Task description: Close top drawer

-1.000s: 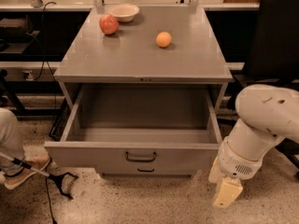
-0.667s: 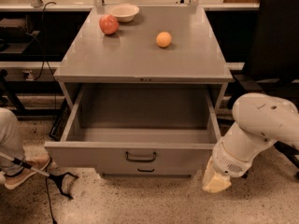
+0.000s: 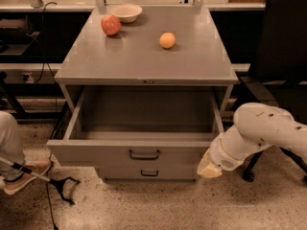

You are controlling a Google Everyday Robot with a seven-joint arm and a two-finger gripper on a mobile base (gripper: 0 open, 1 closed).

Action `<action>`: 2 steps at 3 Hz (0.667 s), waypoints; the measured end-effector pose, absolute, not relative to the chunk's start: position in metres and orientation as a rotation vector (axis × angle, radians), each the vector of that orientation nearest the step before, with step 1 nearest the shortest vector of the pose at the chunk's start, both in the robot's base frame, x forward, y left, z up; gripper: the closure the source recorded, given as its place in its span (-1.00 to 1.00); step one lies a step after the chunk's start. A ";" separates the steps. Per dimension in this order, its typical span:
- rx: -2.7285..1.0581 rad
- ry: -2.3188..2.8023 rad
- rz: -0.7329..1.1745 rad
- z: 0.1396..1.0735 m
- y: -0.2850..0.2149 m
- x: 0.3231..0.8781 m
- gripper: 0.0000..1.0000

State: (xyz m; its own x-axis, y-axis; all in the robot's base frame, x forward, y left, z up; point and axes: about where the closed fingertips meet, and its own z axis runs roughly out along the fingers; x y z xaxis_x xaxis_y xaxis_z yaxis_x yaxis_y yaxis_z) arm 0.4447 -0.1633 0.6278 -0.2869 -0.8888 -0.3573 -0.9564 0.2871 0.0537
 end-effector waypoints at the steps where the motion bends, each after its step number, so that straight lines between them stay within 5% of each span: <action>1: -1.591 2.245 0.310 0.632 -0.161 0.478 1.00; 2: -1.591 2.245 0.311 0.632 -0.160 0.478 1.00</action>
Offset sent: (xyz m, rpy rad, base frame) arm 0.0159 0.0010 0.0018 0.0211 -0.0455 -0.0287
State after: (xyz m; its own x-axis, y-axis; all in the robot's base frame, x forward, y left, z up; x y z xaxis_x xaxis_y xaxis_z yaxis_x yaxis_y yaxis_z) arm 0.4783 -0.1605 0.6325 -0.2940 -0.8588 -0.4196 -0.9404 0.3383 -0.0335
